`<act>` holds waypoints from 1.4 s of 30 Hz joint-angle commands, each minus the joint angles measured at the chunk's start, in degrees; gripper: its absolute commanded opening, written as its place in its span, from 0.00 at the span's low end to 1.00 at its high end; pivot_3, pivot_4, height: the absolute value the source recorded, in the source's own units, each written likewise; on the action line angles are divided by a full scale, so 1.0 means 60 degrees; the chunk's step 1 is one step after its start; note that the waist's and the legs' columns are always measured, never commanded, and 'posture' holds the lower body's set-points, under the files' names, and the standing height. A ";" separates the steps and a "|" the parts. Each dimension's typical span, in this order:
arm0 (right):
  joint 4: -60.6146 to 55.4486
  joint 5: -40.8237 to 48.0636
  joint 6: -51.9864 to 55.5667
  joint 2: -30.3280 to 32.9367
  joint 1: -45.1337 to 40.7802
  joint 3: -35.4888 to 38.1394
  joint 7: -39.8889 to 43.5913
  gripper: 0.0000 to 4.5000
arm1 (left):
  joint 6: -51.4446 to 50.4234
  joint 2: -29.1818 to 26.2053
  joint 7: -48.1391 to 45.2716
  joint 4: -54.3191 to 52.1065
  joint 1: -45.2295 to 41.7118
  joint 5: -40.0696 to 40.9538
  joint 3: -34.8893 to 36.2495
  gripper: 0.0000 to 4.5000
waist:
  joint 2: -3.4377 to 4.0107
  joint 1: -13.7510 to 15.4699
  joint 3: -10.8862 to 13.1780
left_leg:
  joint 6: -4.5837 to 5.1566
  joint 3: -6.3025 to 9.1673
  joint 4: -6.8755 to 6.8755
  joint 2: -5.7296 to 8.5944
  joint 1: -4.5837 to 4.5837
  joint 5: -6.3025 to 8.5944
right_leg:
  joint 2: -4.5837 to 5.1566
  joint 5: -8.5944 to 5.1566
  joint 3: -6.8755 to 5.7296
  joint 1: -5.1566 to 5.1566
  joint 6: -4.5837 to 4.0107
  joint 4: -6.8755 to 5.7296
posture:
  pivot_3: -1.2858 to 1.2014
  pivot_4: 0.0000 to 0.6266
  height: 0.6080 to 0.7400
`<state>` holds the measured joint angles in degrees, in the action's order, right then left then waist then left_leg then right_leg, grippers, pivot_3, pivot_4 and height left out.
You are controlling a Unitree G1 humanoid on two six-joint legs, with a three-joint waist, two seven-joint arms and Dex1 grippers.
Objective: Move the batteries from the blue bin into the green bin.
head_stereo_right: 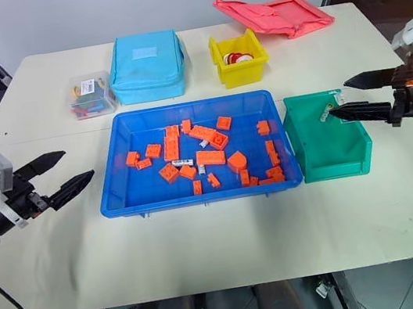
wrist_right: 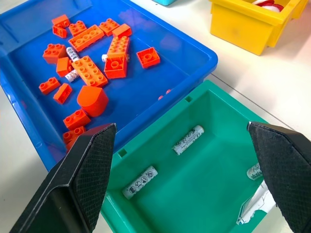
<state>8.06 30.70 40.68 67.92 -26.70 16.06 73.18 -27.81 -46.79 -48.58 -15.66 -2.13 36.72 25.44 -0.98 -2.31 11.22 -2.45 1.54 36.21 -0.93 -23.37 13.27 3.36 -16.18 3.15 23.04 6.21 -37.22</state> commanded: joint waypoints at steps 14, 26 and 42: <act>-0.0226 0.0033 -0.0225 -0.0241 -0.0517 -0.0108 -0.0088 0.98 | -0.0035 0.0037 0.0183 -0.0371 -0.0211 0.0074 -0.0029 1.00 | 0.0000 -0.0006 0.0000 | 0.0000 0.0001 0.0001 0.0000 0.0000 0.0000 | 0.0000 0.0000 0.0000 0.0000 0.0000 -0.0003 | 0.52 0.24 1.00; -0.1821 -0.0329 -0.0255 -0.2421 -0.2993 -0.2333 -0.1148 0.98 | -0.0023 -0.0139 0.0040 -0.0346 -0.0751 -0.0044 -0.0419 1.00 | -0.0002 -0.0031 0.0000 | 0.0000 0.0008 0.0004 -0.0007 -0.0001 0.0000 | -0.0015 0.0000 0.0001 0.0013 0.0000 -0.0026 | 0.52 0.24 1.00; -0.0495 -0.2584 -0.1358 -0.7187 -0.3490 -0.5302 -0.3685 0.98 | -0.0255 0.0063 0.0286 -0.1457 -0.0623 0.0272 -0.0409 1.00 | -0.0018 -0.0032 -0.0009 | -0.0001 0.0015 0.0004 0.0003 -0.0023 -0.0001 | 0.0000 0.0001 -0.0004 0.0040 0.0000 -0.0046 | 0.52 0.24 1.00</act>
<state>4.22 16.53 34.51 25.96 -47.07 -15.06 51.88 -29.50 -46.69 -47.61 -22.25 -5.86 37.08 21.28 -1.09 -2.50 11.17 -2.46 1.63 36.24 -0.92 -23.50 13.26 3.36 -16.17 3.13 23.26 6.21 -37.49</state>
